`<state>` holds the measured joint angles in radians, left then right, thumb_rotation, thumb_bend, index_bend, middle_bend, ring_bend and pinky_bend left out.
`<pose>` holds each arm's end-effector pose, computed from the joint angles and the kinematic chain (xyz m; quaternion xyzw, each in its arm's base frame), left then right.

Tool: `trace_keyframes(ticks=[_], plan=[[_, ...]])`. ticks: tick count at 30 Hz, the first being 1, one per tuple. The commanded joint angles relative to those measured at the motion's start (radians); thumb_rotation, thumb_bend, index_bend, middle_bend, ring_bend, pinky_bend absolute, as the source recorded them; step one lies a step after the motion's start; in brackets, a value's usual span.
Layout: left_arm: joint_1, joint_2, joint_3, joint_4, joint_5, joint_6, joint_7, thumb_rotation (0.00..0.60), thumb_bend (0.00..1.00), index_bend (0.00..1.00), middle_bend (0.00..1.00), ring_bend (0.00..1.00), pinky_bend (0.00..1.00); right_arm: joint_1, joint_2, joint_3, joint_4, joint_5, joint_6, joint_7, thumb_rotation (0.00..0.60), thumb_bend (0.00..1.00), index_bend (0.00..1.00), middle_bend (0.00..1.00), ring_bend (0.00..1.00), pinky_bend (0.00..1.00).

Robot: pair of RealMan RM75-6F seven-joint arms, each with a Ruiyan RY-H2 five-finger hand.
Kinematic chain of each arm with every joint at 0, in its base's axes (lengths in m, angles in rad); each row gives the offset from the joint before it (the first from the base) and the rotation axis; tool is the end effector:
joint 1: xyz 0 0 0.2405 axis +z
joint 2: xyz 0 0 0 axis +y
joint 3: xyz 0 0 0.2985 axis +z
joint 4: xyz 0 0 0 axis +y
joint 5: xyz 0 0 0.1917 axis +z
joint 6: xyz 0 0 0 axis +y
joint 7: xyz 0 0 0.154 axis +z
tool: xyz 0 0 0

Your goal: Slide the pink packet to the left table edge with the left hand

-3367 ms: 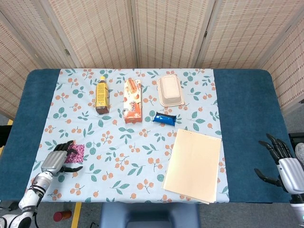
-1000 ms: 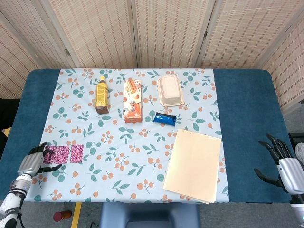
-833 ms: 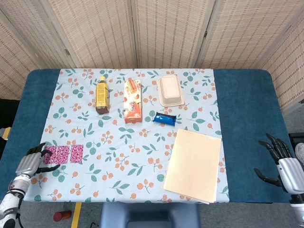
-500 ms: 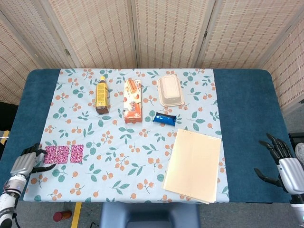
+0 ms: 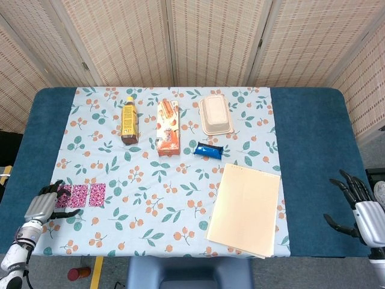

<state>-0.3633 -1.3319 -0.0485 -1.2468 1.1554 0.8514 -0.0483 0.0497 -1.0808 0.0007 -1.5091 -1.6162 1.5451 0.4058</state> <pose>-0.4109 0.2831 0.0934 -0.6236 -0.5406 -0.2083 0.5249 -0.3518 -0.1716 0.2108 0.5644 -0.4516 0.4710 0.5056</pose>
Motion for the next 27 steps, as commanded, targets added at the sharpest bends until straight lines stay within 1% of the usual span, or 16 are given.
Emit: trace_keyframes(ticks=[1, 9, 15, 18, 19, 21, 25, 27], plan=[[-0.001, -0.006, -0.001, 0.011, -0.011, -0.007, 0.004, 0.325, 0.17, 0.3, 0.0, 0.0, 0.0, 0.0, 0.0, 0.0, 0.0, 0.0, 0.0, -0.001, 0.6, 0.28, 0.15, 0.05, 0.0, 0.0], [0.008, 0.0, -0.002, 0.025, -0.023, -0.009, -0.006, 0.33, 0.17, 0.3, 0.0, 0.0, 0.0, 0.003, 0.001, 0.001, -0.006, -0.003, -0.003, -0.007, 0.6, 0.28, 0.15, 0.05, 0.0, 0.0], [0.016, 0.012, -0.007, 0.002, -0.009, 0.016, -0.019, 0.349, 0.17, 0.3, 0.0, 0.0, 0.0, 0.0, 0.001, 0.001, -0.006, -0.002, 0.001, -0.006, 0.6, 0.28, 0.15, 0.05, 0.0, 0.0], [0.012, 0.013, -0.016, -0.018, 0.001, 0.037, -0.01, 0.4, 0.17, 0.28, 0.0, 0.0, 0.0, -0.001, 0.003, 0.002, -0.005, -0.002, 0.004, -0.004, 0.6, 0.28, 0.15, 0.05, 0.0, 0.0], [0.01, 0.012, -0.019, -0.026, 0.005, 0.045, -0.007, 0.447, 0.17, 0.27, 0.0, 0.0, 0.0, -0.002, 0.003, 0.002, -0.004, -0.002, 0.006, -0.003, 0.6, 0.28, 0.15, 0.05, 0.0, 0.0], [0.002, 0.012, -0.024, -0.043, 0.016, 0.056, 0.008, 0.502, 0.17, 0.26, 0.0, 0.0, 0.0, -0.005, 0.004, 0.001, -0.002, -0.001, 0.009, 0.0, 0.6, 0.28, 0.15, 0.05, 0.0, 0.0], [-0.024, 0.013, -0.031, -0.082, 0.028, 0.056, 0.054, 0.593, 0.17, 0.24, 0.0, 0.0, 0.0, -0.008, 0.002, 0.001, 0.006, 0.003, 0.01, 0.008, 0.6, 0.28, 0.15, 0.05, 0.0, 0.0], [-0.037, 0.009, -0.035, -0.099, 0.025, 0.055, 0.084, 0.6, 0.18, 0.24, 0.0, 0.0, 0.0, -0.009, 0.0, 0.0, 0.01, 0.004, 0.009, 0.011, 0.6, 0.28, 0.15, 0.05, 0.0, 0.0]])
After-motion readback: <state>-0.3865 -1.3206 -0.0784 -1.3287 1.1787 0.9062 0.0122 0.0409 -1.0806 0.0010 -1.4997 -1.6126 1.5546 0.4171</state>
